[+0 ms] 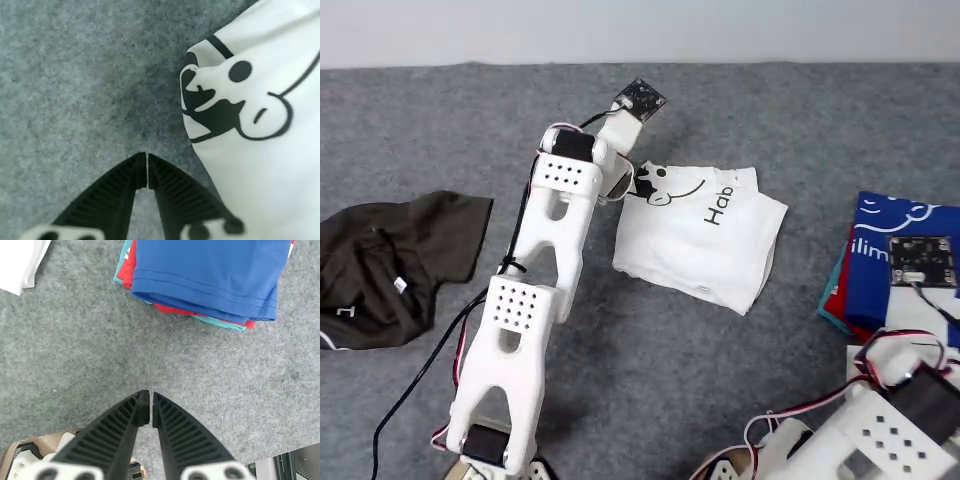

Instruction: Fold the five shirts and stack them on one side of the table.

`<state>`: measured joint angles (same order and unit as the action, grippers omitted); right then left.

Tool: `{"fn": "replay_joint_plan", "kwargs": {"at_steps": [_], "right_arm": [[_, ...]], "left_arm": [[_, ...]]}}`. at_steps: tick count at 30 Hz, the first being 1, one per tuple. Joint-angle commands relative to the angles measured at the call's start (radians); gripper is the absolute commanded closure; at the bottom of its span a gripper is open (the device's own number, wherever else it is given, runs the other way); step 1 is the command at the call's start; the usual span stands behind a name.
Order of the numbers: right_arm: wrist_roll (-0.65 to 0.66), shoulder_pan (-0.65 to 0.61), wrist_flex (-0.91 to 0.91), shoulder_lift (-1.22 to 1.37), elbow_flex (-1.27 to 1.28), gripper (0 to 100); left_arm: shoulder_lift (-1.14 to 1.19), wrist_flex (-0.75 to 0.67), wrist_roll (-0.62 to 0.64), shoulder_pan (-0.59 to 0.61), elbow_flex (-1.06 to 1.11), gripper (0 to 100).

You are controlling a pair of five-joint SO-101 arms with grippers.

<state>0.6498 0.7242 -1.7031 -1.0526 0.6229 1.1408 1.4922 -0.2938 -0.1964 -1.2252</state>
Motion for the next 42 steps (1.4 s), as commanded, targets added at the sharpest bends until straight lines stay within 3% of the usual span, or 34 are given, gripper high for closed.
{"fn": "replay_joint_plan", "kwargs": {"at_steps": [1,6,10,14,21,29,33,38,42], "right_arm": [[0.005,-0.004,0.008,-0.01,-0.006,97.2],[0.003,-0.004,0.007,-0.01,-0.005,97.2],[0.003,-0.004,0.007,-0.01,-0.005,97.2],[0.003,-0.004,0.005,-0.01,-0.005,97.4],[0.003,-0.004,0.005,-0.01,-0.005,97.4],[0.002,-0.004,0.005,-0.01,-0.003,97.2],[0.0,-0.013,0.008,-0.001,-0.003,97.2],[-0.038,-0.151,0.065,0.002,0.043,97.2],[-0.146,-0.32,0.186,0.022,0.078,97.2]], "left_arm": [[-0.02,0.052,-0.002,-0.041,-0.131,98],[-0.015,0.068,-0.002,-0.153,-0.211,98],[0.018,-0.003,-0.002,-0.199,-0.177,98],[0.097,-0.071,-0.002,-0.173,-0.157,98],[0.117,-0.055,-0.002,-0.077,-0.165,98],[0.107,0.101,-0.005,-0.015,-0.171,98],[0.103,0.244,0.0,-0.011,-0.294,98],[0.072,0.265,0.054,0.044,-0.46,98],[-0.023,0.267,0.064,0.104,-0.392,98]]}}
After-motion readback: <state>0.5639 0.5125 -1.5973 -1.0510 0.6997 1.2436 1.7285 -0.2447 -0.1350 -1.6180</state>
